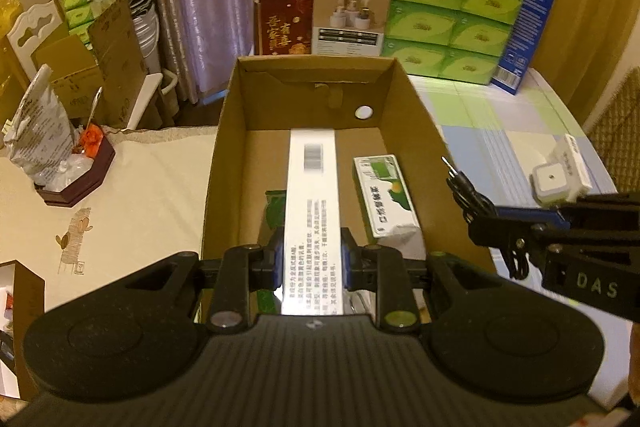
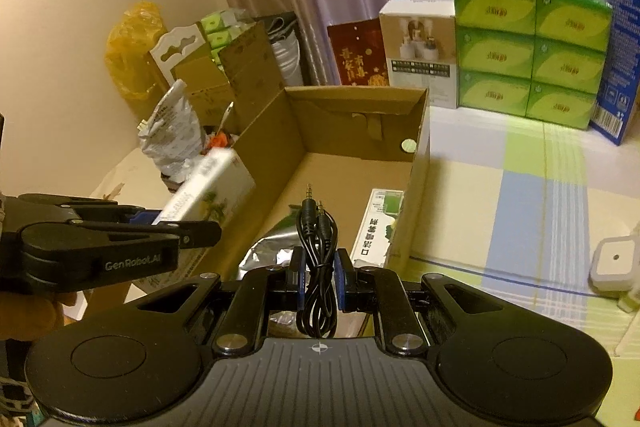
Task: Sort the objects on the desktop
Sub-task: 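Release the white box with the left tool while the right tool drops the cable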
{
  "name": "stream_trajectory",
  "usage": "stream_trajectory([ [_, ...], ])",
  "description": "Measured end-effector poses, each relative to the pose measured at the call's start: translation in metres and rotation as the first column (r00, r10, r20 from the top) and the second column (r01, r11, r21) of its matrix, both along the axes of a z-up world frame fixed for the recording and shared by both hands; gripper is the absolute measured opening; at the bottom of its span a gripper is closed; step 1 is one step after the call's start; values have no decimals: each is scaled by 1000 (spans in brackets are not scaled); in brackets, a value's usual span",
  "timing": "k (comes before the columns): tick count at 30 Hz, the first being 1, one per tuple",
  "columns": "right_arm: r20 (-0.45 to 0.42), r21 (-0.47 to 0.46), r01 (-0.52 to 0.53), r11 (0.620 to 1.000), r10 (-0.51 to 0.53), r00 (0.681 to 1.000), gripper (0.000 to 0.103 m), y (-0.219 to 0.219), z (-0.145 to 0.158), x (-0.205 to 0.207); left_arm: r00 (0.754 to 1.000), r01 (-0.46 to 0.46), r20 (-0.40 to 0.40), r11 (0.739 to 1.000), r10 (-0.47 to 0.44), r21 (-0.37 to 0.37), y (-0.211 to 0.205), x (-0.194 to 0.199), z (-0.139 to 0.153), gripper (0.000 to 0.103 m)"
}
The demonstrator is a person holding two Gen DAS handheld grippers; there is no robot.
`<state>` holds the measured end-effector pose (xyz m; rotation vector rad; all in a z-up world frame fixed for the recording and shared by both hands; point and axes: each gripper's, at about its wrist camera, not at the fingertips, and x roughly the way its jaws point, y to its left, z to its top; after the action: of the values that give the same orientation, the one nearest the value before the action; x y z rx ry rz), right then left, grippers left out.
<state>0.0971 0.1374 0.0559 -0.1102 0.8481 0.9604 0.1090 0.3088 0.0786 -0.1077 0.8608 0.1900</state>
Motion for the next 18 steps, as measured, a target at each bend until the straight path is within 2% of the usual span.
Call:
stream_trajectory([
  [7,-21,-4,-2,1000,2,1000,11,8,-10,5,1000,-19,-8,1000,19,-9,7,2,-11,21],
  [11,-27,26,4,1000,-3,1000,11,12,-11,6,1000,-22,-6,1000,22,-7,8,-2,-10,21],
  [12,-30,47,9,999,-8,1000,12,12,-11,7,1000,-23,-6,1000,23,-5,9,-3,-10,21],
  [15,-35,76,32,997,-29,999,34,10,-9,11,1000,-30,0,1000,30,-3,9,-6,-7,23],
  [18,-23,81,43,996,-41,999,35,2,-5,12,999,-34,6,999,34,-2,8,-11,-5,26],
])
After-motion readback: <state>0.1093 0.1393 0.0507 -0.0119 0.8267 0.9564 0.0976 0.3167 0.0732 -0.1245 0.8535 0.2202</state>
